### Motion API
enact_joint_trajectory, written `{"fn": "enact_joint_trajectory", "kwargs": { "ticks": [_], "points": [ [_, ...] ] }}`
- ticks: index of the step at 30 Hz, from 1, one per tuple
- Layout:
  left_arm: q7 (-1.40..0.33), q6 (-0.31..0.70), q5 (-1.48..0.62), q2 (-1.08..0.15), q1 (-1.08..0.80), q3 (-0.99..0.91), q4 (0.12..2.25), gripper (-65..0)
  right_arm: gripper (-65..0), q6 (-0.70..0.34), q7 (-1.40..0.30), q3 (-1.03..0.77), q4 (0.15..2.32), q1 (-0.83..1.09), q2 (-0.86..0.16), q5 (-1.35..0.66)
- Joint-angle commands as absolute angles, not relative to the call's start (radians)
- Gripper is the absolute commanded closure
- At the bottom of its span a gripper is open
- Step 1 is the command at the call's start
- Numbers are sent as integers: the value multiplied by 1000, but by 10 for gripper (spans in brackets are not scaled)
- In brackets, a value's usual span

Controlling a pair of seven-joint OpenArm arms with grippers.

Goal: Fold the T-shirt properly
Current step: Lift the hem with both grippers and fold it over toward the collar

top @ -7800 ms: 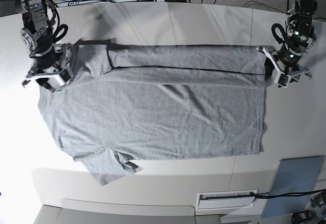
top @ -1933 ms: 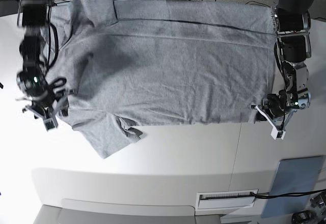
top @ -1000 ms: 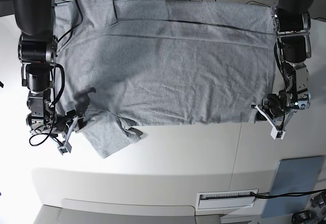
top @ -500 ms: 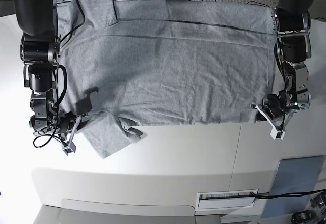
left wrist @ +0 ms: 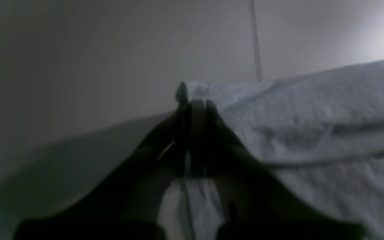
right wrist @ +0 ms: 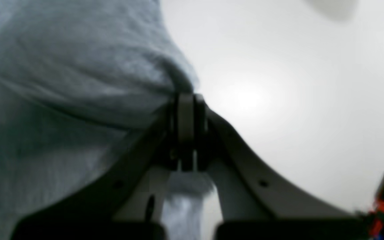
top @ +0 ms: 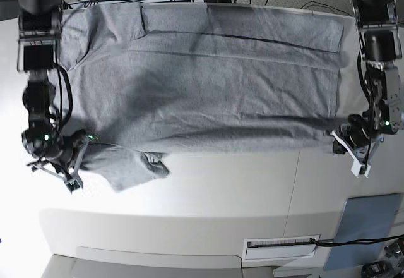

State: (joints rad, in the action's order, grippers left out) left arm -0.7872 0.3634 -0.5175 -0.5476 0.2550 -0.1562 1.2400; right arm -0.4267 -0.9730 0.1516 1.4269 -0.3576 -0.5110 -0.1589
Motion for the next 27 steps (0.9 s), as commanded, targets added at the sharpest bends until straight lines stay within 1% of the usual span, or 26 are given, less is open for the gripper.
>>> {"fn": "enact_joint_trajectory", "kwargs": {
  "ticks": [1, 4, 7, 11, 14, 20, 27],
  "points": [
    [-773, 366, -529, -568, 257, -169, 1288, 0, 0, -410, -965, 142, 1475, -358, -543, -157],
    [-770, 366, -529, -567, 183, -200, 1364, 0, 0, -399, -988, 127, 1546, -270, -562, -155],
    [-770, 367, -565, -567, 110, -257, 1412, 0, 0, -398, -992, 69, 1606, -170, -562, -157],
    [-771, 440, -627, -562, 31, -347, 1451, 0, 0, -395, -991, -37, 1730, -32, -562, -159],
    [-787, 472, -671, -562, -26, -397, 1464, 0, 0, -395, -994, -102, 1826, 69, -560, -157],
    [-800, 473, -704, -563, -117, -418, 1465, 0, 0, -376, -995, -184, 1939, 226, -559, -157],
    [-778, 473, -704, -563, -177, -418, 1464, 0, 0, -357, -991, -197, 1966, 340, -558, -157]
  ]
}}
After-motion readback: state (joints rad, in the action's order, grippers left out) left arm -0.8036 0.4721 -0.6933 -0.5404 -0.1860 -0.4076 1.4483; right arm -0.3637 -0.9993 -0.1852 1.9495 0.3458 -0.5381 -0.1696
